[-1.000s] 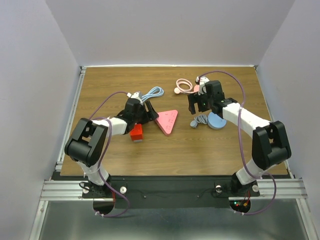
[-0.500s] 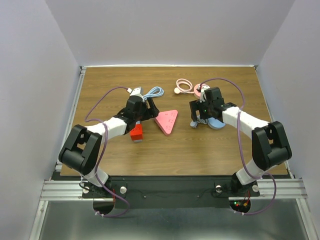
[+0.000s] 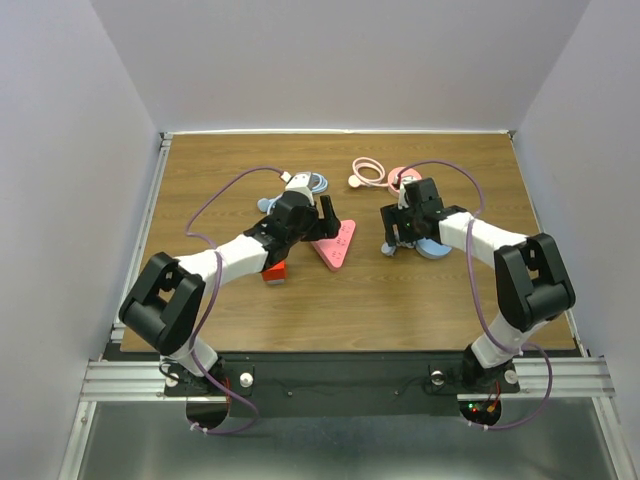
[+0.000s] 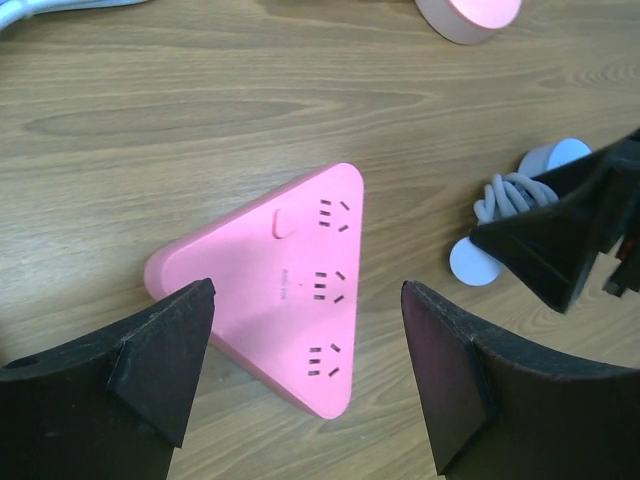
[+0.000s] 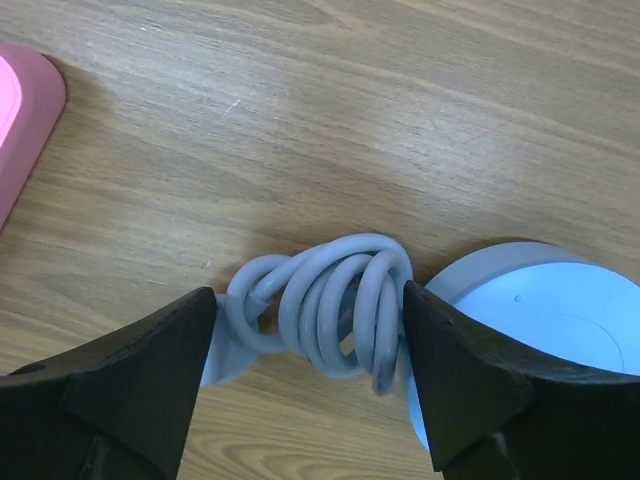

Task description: Insert the plug

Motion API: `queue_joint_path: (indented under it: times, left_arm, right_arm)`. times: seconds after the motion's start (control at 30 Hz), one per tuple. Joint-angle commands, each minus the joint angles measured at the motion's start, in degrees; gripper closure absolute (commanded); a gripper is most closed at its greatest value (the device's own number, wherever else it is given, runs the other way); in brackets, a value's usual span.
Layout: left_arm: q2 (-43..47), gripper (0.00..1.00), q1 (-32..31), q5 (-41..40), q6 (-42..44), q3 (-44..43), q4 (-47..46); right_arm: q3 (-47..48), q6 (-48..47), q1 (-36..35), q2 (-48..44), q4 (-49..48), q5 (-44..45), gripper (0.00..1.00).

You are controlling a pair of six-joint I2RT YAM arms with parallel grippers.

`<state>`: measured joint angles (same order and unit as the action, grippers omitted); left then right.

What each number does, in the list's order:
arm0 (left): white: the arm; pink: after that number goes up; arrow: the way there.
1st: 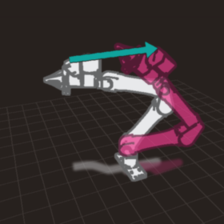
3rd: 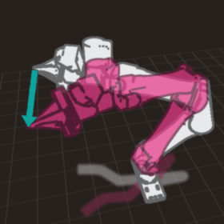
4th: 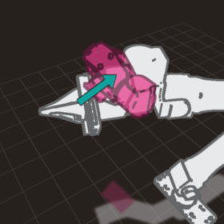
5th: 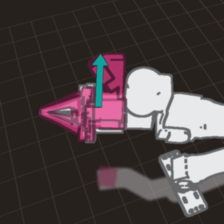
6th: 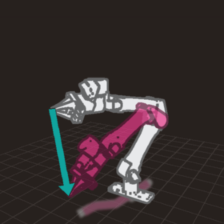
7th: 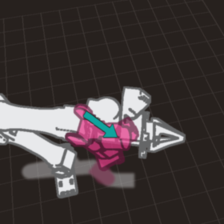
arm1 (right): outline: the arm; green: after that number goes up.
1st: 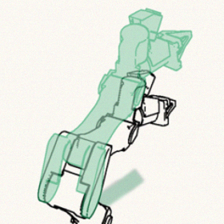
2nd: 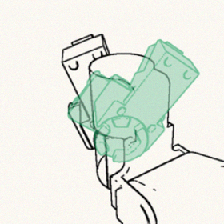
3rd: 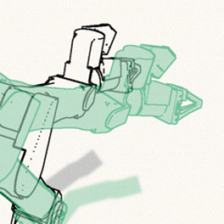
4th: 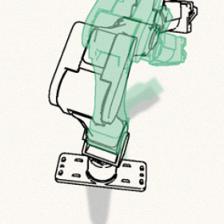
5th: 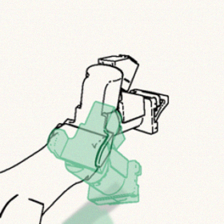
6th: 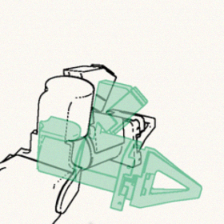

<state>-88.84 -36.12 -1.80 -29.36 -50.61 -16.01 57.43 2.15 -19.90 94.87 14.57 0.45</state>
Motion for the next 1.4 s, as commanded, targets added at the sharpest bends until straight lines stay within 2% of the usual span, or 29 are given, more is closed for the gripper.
queue_joint_path:
  times: [0.0, 0.07, 0.13, 0.23, 0.27, 0.37, 0.4, 0.53, 0.77, 0.97, 1.13, 1.37]
  left_arm:
    - [1.3, 0.14, -1.23, -0.23, 2.82, -2.56, -2.0]
    - [0.86, 0.14, -1.5, 1.53, 3.78, -2.74, -3.23]
    - [0.25, 0.14, -1.85, 3.37, 4.22, -3.0, -3.67]
    - [-0.37, 0.14, -2.81, 5.23, 5.8, -3.0, -5.69]
    - [-0.28, 0.14, -3.16, 6.19, 6.33, -2.92, -6.31]
    - [-0.81, 0.14, -4.83, 9.34, 8.27, -2.65, -9.11]
    - [-1.42, 0.14, -5.19, 10.49, 8.45, -2.74, -9.82]
    - [-2.74, 0.14, -7.47, 14.28, 9.93, -3.7, -12.81]
    - [-4.94, 0.13, -10.55, 14.37, 12.05, -6.69, -14.14]
    - [-7.49, 0.13, -11.17, 15.07, 13.1, -8.28, -13.35]
    - [-8.63, 0.13, -12.22, 11.65, 14.68, -8.45, -12.47]
    - [-11.88, 0.13, -13.63, 12.7, 15.3, -10.12, -12.29]
  right_arm:
    - [0.4, 1.18, 0.3, 0.93, 1.6, 2.54, 0.31]
    - [0.32, 1.62, 0.3, 0.41, 2.65, 3.24, 0.43]
    - [-0.04, 2.5, 0.3, -0.56, 3.27, 3.51, 0.48]
    - [-0.65, 3.38, 0.3, -1.53, 3.89, 3.42, 0.66]
    - [-0.83, 3.65, 0.3, -1.7, 3.98, 3.25, 0.79]
    - [-0.48, 5.58, 0.3, -2.23, 3.98, 1.23, 0.97]
    - [-0.39, 6.19, 0.3, -2.49, 3.98, 0.7, 0.99]
    - [0.84, 9.97, 0.3, -4.6, 3.89, -5.0, 1.0]
    - [3.04, 13.75, 0.3, -9.61, 3.8, -11.25, 1.0]
    - [2.78, 15.6, 0.3, -12.25, 3.8, -12.31, 1.0]
    - [2.6, 16.48, 0.21, -13.48, 3.54, -13.45, 1.0]
    - [2.69, 17.09, 0.3, -13.75, 3.28, -13.63, 0.99]
